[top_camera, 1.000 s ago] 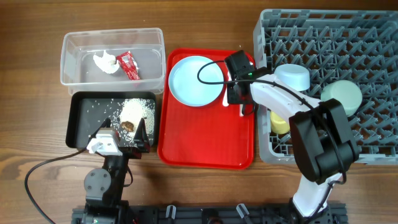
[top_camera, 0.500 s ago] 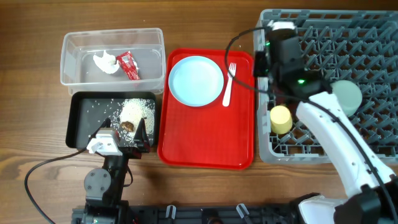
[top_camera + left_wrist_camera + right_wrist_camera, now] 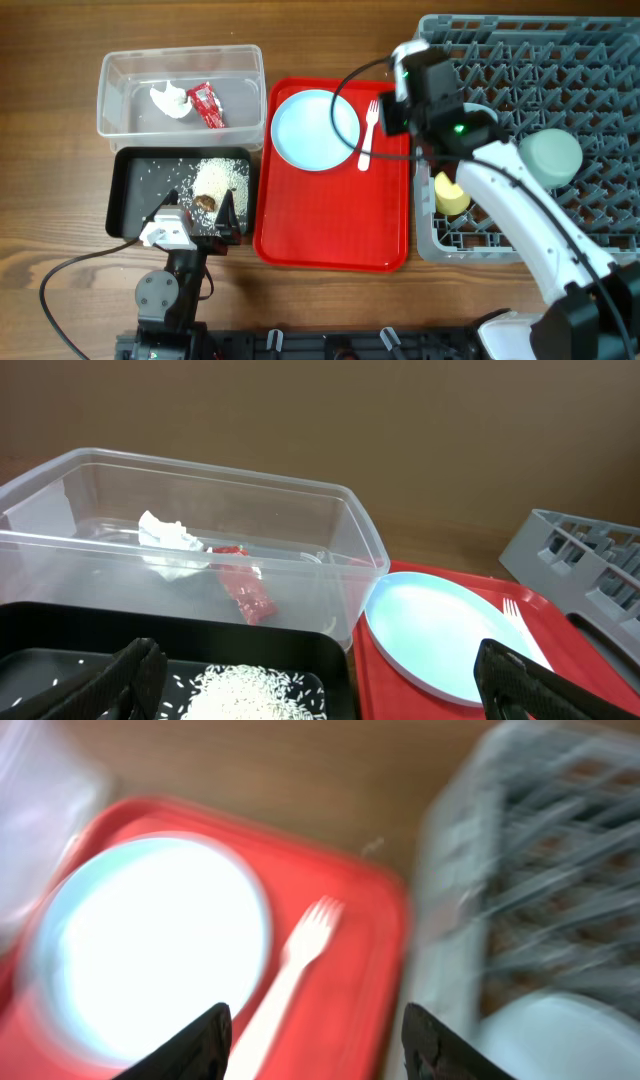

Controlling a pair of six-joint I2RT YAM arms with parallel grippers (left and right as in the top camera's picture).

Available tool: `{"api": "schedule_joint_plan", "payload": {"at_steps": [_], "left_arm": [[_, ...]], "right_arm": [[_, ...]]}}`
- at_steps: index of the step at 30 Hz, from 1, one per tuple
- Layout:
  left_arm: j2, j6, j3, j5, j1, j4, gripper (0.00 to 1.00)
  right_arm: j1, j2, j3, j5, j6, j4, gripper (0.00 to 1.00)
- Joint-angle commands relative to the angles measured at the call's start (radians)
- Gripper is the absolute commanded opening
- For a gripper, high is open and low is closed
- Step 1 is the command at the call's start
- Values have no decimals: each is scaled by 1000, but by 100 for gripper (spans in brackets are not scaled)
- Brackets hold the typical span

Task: Sort waste into correct bins and load items into the dishwasher rack
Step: 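Grasp the white fork with the right gripper and put it in the rack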

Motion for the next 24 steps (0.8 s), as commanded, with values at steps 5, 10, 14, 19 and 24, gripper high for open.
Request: {"api": "schedule_joint_plan", "payload": {"at_steps": [5, 10, 14, 19, 24], "left_arm": [[-8, 16, -5, 8, 10, 0, 100], [-8, 16, -5, 8, 10, 0, 100], [-8, 16, -5, 8, 10, 0, 100], [-8, 16, -5, 8, 10, 0, 100], [-8, 16, -5, 8, 10, 0, 100]], "right_arm": [[48, 202, -42, 27, 323, 47, 49], [47, 385, -42, 62, 327, 213, 40], [38, 423, -42, 87, 327, 219, 28], [32, 439, -43, 88, 327, 229, 28], [31, 497, -42, 100, 323, 216, 14]]}}
